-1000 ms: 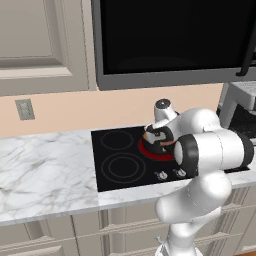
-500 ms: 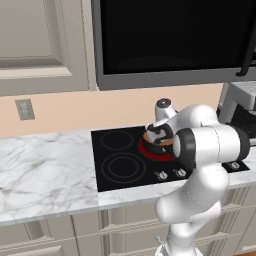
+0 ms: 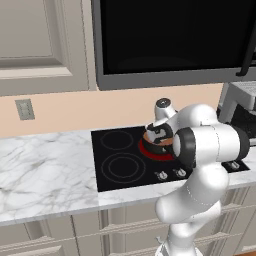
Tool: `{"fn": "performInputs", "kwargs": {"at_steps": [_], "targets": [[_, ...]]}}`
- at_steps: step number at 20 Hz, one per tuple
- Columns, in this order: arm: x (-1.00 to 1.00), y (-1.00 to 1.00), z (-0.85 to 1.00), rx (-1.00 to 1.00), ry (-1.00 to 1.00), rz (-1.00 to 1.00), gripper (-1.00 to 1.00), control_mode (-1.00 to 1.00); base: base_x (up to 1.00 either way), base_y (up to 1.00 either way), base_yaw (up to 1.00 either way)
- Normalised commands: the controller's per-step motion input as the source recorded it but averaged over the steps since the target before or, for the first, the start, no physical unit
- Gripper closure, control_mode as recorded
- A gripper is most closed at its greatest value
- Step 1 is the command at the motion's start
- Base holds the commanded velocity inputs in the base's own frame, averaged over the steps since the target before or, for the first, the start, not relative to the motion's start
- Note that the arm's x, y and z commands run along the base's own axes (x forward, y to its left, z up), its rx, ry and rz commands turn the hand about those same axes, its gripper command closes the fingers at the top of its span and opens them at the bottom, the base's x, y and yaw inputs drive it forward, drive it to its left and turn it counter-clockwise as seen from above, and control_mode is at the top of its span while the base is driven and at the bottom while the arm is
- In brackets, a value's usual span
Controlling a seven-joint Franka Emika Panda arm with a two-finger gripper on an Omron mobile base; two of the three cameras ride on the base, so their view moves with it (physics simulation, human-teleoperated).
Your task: Pick up the sugar cube(s) and place them in the saucepan with hot chocolate.
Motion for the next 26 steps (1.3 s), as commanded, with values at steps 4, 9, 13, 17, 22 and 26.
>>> {"fn": "performInputs", "kwargs": {"at_steps": [4,9,13,17,22,26], "targets": [[0.0,0.0,0.0,0.0,0.0,0.0,-1.0,-1.0,0.0,0.0,0.0],[0.0,0.0,0.0,0.0,0.0,0.0,-1.0,-1.0,0.0,0.0,0.0],[-0.01,0.01,0.0,0.0,0.0,0.0,-1.0,-1.0,0.0,0.0,0.0],[-0.16,0.13,0.0,0.0,-0.01,0.0,-1.0,-1.0,0.0,0.0,0.0],[-0.39,0.17,0.02,0.0,-0.03,0.0,-1.0,-1.0,0.0,0.0,0.0],[-0.45,0.07,0.16,0.0,0.0,0.01,-1.0,-1.0,0.0,0.0,0.0]]}}
